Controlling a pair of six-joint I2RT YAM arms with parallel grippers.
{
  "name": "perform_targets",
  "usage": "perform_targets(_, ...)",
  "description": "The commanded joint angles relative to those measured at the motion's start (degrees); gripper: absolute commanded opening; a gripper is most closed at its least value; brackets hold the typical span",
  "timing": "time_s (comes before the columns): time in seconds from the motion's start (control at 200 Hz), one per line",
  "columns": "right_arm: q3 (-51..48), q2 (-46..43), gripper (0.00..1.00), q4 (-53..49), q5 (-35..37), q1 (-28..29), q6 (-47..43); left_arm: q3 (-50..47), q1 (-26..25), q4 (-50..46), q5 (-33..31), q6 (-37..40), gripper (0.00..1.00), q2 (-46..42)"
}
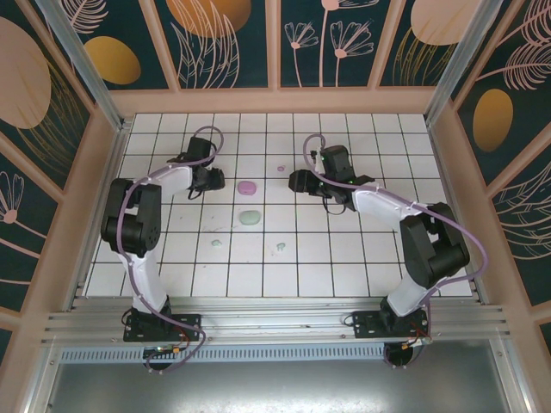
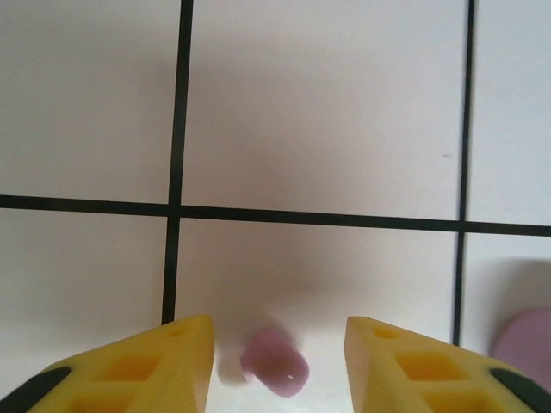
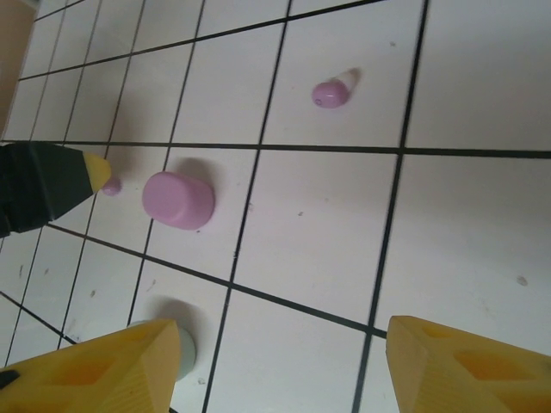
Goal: Insert the wireless bluetooth earbuds into the charging case
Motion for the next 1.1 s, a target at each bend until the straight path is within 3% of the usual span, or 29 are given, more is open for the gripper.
perform_targets(0.0, 4.9, 4.8, 0.64, 1.46, -3.88, 1.63, -7.92, 0.47, -0.29, -1.01, -0.76, 1.52, 0.51, -4.5)
perform_targets(0.18, 22.51, 18.99, 0.64, -11.09, -3.39, 6.14, -24.54, 0.01, -0.25, -1.46, -1.72, 0.54, 0.58, -8.62)
perform_targets(0.345, 34.66, 28.77, 0.67, -16.58, -1.46, 8.61, -32.22, -0.99, -0.12, -1.36, 0.45, 0.03, 0.61, -9.31)
perform_targets(0.566, 45.55, 37.14, 0.71, -22.47, -2.59, 10.28, -36.08, -4.22, 0.76, 1.46, 3.59, -0.96, 0.62, -9.76)
perform_targets(0.946, 51.12, 43.58, 0.71, -26.7, -3.83, 12.06, -38.54, -5.45, 1.18, 3.61, 5.32, -1.38, 0.62, -8.84)
perform_targets(1.096, 53.37, 45.13, 0.63, -27.37, -3.57, 12.06, -38.45, -6.35, 1.19, 4.6, 6.54, -1.71, 0.62, -9.18)
